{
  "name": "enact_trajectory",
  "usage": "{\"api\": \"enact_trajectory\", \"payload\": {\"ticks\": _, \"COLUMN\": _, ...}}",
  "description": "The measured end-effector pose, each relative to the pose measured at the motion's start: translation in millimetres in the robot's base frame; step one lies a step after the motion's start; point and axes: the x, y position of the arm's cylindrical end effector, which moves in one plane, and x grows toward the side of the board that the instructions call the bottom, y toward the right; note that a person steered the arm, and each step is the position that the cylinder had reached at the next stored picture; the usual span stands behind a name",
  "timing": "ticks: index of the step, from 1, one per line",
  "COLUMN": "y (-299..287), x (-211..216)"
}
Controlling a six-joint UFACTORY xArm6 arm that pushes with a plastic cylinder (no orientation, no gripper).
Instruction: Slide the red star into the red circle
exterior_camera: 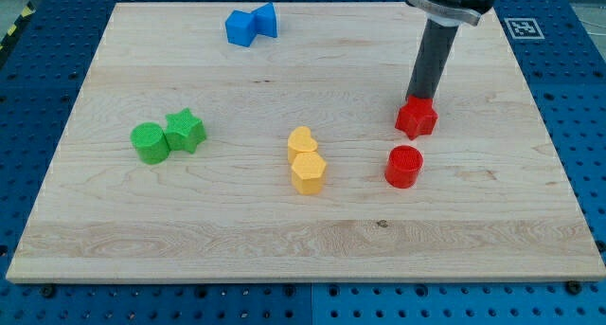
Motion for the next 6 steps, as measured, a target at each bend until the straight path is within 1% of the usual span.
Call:
{"api": "enact_trajectory", "payload": {"ticks": 2, "y": -11, "x": 23}}
{"api": "enact_trajectory", "payload": {"ticks": 4, "y": -11, "x": 26}}
{"api": "enact_trajectory", "payload": {"ticks": 6, "y": -26, "x": 53}}
